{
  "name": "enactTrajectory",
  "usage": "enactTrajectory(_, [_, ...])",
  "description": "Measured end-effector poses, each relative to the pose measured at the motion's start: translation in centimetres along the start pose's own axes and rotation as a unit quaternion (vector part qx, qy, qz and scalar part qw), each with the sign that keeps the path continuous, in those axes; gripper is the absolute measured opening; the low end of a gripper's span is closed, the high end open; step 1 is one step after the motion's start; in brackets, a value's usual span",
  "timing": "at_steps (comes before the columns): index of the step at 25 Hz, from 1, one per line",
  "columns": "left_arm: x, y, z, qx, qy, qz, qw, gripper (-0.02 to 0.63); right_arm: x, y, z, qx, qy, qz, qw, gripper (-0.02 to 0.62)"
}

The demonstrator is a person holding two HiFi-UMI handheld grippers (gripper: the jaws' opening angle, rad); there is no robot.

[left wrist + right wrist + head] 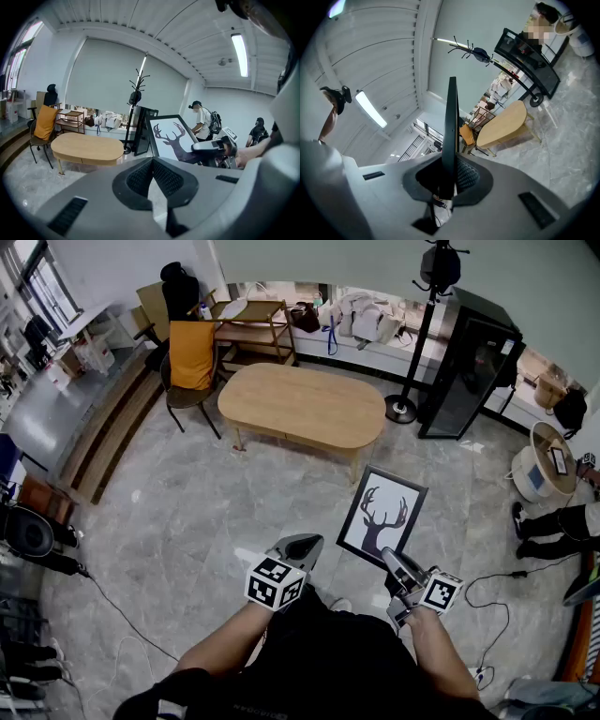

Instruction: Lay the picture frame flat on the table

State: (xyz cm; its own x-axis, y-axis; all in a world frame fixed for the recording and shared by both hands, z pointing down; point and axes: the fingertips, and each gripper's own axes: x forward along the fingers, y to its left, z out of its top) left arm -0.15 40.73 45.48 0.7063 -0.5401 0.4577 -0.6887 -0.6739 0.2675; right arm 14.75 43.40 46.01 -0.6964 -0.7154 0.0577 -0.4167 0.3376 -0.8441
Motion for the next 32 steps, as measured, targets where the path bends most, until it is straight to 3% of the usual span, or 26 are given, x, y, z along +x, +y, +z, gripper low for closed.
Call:
enactTrajectory(16, [0.3, 0.0, 1.0, 0.013, 0.003, 0.003, 0.9999, 0.000, -0.2, -0.7, 0.1, -0.002, 0.008, -0.013, 1.000, 0.031])
enactTrajectory(22, [1.0, -0.2, 0.6, 0.009, 0.010, 0.001, 0.9999, 0.000, -0.1, -0.6, 0.0, 0.027, -0.004, 0.029, 0.999, 0.031])
enactTrajectory(32, [2.6, -1.3, -0.3, 0.010, 0.019, -0.004, 0.9997, 0.000, -1.7, -2.9, -0.7, 0.048, 0.000, 0.017, 0.999, 0.032])
